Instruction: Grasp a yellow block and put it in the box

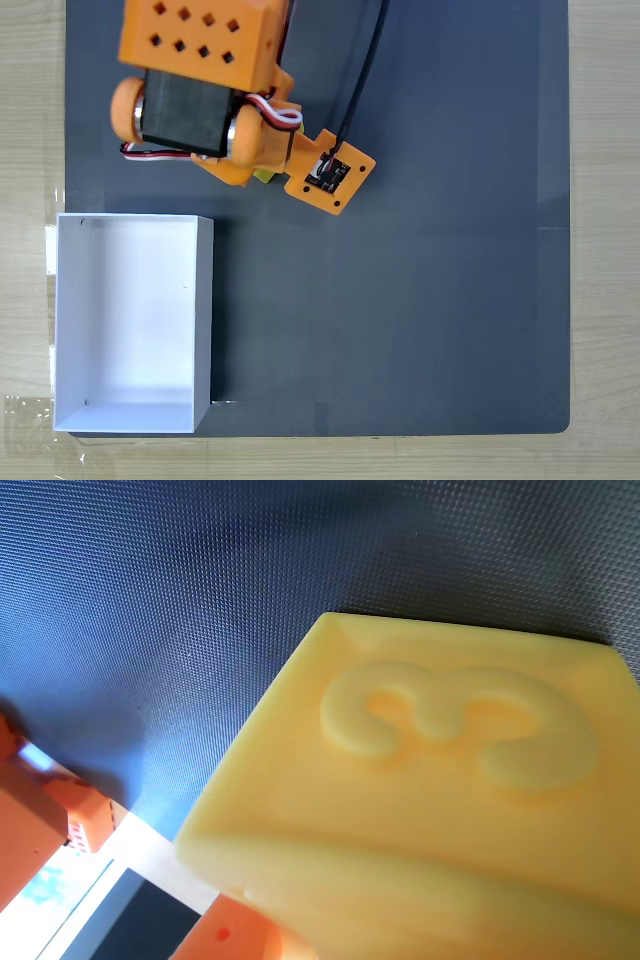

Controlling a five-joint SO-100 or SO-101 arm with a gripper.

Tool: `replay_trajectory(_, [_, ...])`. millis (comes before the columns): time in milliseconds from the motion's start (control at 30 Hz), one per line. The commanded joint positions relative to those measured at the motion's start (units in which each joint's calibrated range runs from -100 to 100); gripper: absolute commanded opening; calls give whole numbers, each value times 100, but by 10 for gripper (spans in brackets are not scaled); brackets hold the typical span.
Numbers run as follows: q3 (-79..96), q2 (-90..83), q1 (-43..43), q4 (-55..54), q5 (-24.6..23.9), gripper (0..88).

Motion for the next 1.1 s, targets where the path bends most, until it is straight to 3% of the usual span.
replay_trajectory(0, [-168,-103,-149,-40,29,159])
replay_trajectory(300, [-150,-1653,-1420,-215,3,159])
replay_trajectory(433, [-141,-2755,-2009,-904,29,159])
replay_trajectory(567, [-68,-3687,-2076,-1960,108,159])
replay_trajectory(900, [1388,-4577,-763,-4508,1950,159])
replay_trajectory(1067, [1587,-4035,-124,-5677,2385,159])
